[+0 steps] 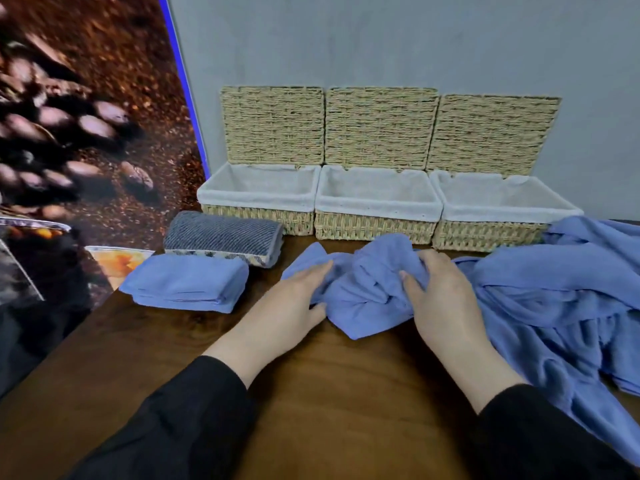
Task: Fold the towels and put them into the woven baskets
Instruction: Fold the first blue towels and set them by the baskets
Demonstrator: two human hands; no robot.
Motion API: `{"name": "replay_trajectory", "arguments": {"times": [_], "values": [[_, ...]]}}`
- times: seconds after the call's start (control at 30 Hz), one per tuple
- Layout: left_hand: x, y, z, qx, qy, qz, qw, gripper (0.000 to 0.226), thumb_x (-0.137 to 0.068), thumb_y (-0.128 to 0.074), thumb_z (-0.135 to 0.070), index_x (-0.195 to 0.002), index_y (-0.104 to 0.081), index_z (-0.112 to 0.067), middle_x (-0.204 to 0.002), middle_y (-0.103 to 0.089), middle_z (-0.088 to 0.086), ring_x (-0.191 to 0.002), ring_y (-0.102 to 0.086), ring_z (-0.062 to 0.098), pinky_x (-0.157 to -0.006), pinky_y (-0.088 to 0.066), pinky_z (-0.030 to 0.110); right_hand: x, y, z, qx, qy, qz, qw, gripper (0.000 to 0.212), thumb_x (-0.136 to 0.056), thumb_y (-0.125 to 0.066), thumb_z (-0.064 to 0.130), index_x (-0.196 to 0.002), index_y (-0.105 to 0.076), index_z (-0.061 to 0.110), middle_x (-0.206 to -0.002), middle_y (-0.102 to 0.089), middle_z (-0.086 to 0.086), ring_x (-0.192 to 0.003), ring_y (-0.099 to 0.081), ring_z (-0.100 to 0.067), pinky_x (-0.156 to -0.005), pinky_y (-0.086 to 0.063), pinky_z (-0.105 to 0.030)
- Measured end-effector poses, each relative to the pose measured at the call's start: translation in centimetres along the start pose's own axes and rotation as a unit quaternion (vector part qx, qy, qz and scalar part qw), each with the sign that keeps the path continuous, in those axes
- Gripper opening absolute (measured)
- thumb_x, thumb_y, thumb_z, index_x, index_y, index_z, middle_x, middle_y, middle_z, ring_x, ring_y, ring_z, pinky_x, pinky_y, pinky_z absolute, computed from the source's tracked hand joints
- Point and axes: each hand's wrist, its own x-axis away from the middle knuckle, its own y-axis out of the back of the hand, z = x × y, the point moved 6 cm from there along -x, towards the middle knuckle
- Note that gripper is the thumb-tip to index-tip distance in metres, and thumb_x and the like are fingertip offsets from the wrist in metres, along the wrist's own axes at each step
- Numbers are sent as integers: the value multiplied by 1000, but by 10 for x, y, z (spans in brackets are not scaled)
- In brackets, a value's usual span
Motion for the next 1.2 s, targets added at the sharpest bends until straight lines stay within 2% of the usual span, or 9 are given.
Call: {"name": "replay_trajectory", "arguments": {"times": [0.13, 0.27, 0.47, 0.6, 0.73, 0.9, 0.97, 1.07, 1.2], "values": [[2, 12, 13, 35, 46, -91, 994, 22, -100, -61, -23, -120, -70, -20, -135, -64, -7, -125, -57, 11, -97, -41, 20, -3, 10, 1, 28, -64, 1, 998, 50, -96, -62, 18, -142, -47, 27, -141, -48, -2, -131, -42, -28, -105, -35, -54], [9, 27, 1, 182, 46, -192, 963, 14, -101, -58, -28, -91, -67, -22, -77, -67, -2, -72, -59, 11, -68, -47, 30, 6, 31, 48, -69, 100, -35, 992, 47, -94, -61, 17, -139, -52, 23, -141, -49, 5, -135, -43, -16, -113, -35, -43], [21, 36, -27, 286, -6, -193, 939, 22, -101, -57, -24, -82, -67, -28, -71, -63, -18, -68, -57, -1, -66, -43, 16, 27, -19, 68, 8, 185, 147, 972, 47, -91, -45, 60, -133, -51, 40, -121, -61, 23, -122, -51, 1, -123, -15, -49], [19, 22, -24, 228, -31, -122, 965, 15, -93, -67, -13, -97, -67, -28, -90, -67, -5, -85, -62, 15, -77, -50, 34, 20, -4, 56, -5, 144, 35, 989, 27, -93, -42, 40, -101, -64, 28, -78, -59, 14, -81, -59, -19, -86, -46, -43], [22, 38, -15, 122, -16, -237, 964, 27, -85, -58, 3, -96, -63, -21, -92, -59, -7, -84, -55, 9, -73, -43, 24, 16, 16, 38, -133, 34, -1, 991, 10, -101, -51, 24, -94, -57, 23, -62, -53, -3, -60, -48, -19, -54, -36, -34], [26, 48, 0, 214, 38, -265, 940, 22, -97, -55, -6, -99, -64, -26, -95, -69, -13, -90, -63, 7, -73, -48, 23, 13, 22, 27, -149, -23, -1, 989, 5, -98, -57, 22, -100, -55, 26, -74, -60, 1, -66, -53, -14, -56, -38, -21], [24, 43, -2, 281, 35, -251, 926, 18, -99, -54, -8, -93, -64, -22, -83, -67, -5, -81, -63, 9, -69, -46, 27, 16, 18, 35, -109, 3, 39, 993, 36, -91, -68, 30, -121, -49, 37, -99, -61, 21, -92, -58, -2, -85, -45, -28], [24, 37, -18, 300, 14, -227, 926, 26, -99, -53, -10, -75, -57, -20, -67, -53, 1, -65, -46, 6, -61, -37, 24, 26, 8, 63, 13, 142, 67, 988, 65, -84, -75, 46, -138, -39, 44, -134, -48, 26, -131, -43, -6, -117, -27, -45], [33, 41, -43, 342, -10, -209, 916, 26, -97, -64, -21, -72, -58, -24, -67, -57, -6, -64, -50, 5, -62, -41, 21, 31, 3, 76, 34, 180, 44, 982, 20, -95, -48, 47, -85, -49, 30, -75, -54, 14, -74, -50, -8, -85, -40, -34]]}}
